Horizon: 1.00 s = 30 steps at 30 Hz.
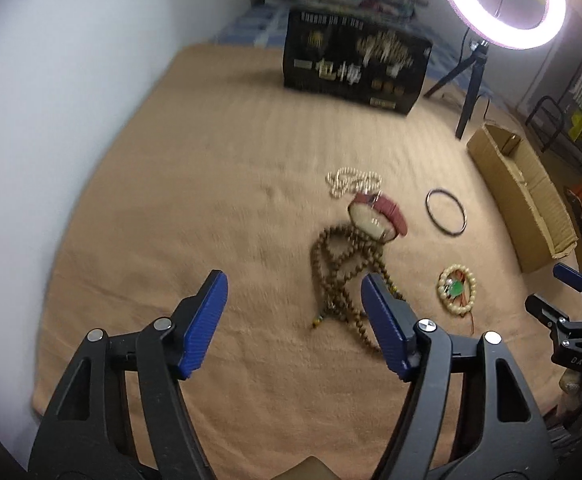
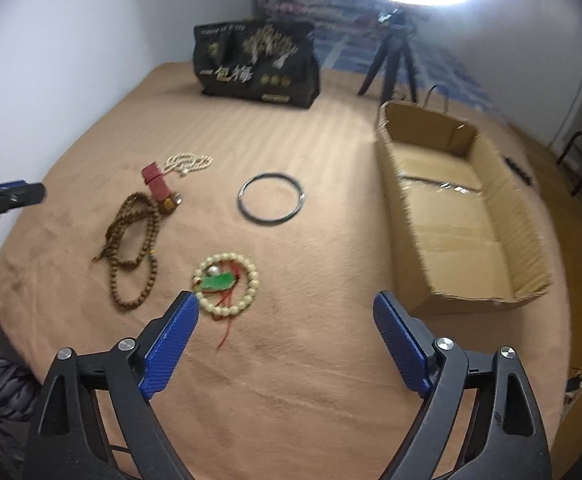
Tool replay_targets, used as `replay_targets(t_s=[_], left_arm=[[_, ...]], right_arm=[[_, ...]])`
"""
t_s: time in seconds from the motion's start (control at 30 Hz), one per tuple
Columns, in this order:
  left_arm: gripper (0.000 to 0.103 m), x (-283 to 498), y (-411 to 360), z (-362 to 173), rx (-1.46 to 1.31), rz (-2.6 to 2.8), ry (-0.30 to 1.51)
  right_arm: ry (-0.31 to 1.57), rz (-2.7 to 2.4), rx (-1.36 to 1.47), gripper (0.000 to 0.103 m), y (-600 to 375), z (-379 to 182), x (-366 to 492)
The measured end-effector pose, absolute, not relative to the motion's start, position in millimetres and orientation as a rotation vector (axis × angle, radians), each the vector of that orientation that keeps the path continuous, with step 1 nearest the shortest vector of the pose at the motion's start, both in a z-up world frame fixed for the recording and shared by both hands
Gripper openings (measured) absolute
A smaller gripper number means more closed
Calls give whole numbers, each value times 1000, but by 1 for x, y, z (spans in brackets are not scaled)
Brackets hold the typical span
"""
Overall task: Organize jewelry
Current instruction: 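Move the right tool to the cream bead bracelet while the left tool approaches the brown wooden mala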
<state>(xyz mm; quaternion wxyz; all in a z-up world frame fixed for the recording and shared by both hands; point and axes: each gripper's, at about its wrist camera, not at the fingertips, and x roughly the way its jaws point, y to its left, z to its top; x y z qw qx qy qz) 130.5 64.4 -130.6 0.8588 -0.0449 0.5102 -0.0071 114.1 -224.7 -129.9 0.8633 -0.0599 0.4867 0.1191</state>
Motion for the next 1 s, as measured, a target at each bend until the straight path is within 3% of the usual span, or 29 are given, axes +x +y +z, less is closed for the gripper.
replay_targets(t_s=[0.03,0.1,0.23,0.3,0.37,0.53,0.6,1.0], left_arm=[[72,135,64,-138,-111,-26,1093],[72,140,62,-148,-147,-59,1130],[72,149,52,-167,-181,-116,1210],[69,156,46,-181,-177,-119,1257],[61,160,42,-190,-169,-116,1281],[60,169,37,-202,-146,-102,1285],[60,174,35,-208,-140,-97,1294],[60,194,28,-236,-122,-77,1337]], right_arm=[[1030,259,-122,86,-223,-132,117],[1061,282,-106,70,-221,-139,122],[1138,318,-64,56,-218,-158,132],[1170,333,-60,44,-215,-167,136],[1196,348,-44,40,-214,-174,139],[1224,337,-39,31,-213,-186,150],[1238,337,-27,22,-213,-190,155],[1273,319,-71,16,-200,-206,171]])
